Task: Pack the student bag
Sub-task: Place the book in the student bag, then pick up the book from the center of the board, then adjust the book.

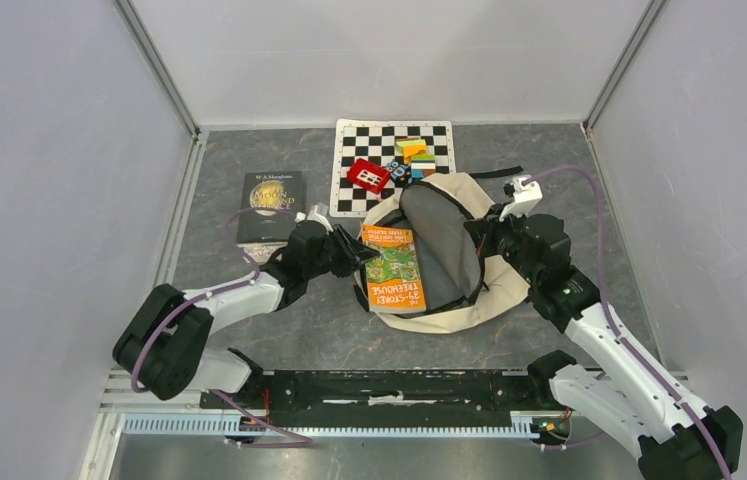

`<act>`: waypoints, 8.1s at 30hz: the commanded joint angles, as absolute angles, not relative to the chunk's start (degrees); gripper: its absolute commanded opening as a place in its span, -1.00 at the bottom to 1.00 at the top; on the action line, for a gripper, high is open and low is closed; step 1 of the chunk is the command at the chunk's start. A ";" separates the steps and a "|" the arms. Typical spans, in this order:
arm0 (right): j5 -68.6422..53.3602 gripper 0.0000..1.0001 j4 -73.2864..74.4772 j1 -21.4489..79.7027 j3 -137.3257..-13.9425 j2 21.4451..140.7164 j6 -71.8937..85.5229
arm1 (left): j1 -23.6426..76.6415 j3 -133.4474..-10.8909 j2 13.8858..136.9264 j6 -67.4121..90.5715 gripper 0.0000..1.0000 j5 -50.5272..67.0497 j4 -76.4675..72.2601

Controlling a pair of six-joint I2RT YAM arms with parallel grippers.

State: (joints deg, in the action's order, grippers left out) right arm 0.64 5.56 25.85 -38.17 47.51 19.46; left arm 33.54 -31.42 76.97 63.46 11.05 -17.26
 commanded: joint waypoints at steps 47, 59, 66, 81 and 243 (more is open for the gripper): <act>-2.02 -1.00 -4.05 27.16 -36.58 46.71 21.83 | 52.71 -55.48 117.61 72.20 -0.92 -17.59 -58.42; 0.26 -1.00 -2.65 27.16 -35.97 45.29 20.90 | 52.65 -49.77 107.48 60.06 0.60 -16.84 -48.69; 7.15 -1.00 -0.37 27.16 -34.08 44.34 19.65 | 52.13 -46.08 91.42 46.36 0.99 -16.79 -32.87; 25.16 -1.00 3.46 26.98 -26.47 52.96 20.44 | 18.01 -50.92 73.52 28.42 0.99 12.23 20.18; -35.11 -1.00 -18.63 32.00 -43.82 55.27 34.44 | 18.63 -47.66 44.95 37.55 0.99 35.07 2.05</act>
State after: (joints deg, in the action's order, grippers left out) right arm -35.92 7.40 31.97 -47.37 60.01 14.22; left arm 18.72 -52.73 44.36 28.21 34.61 6.24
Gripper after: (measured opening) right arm 0.259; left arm 0.993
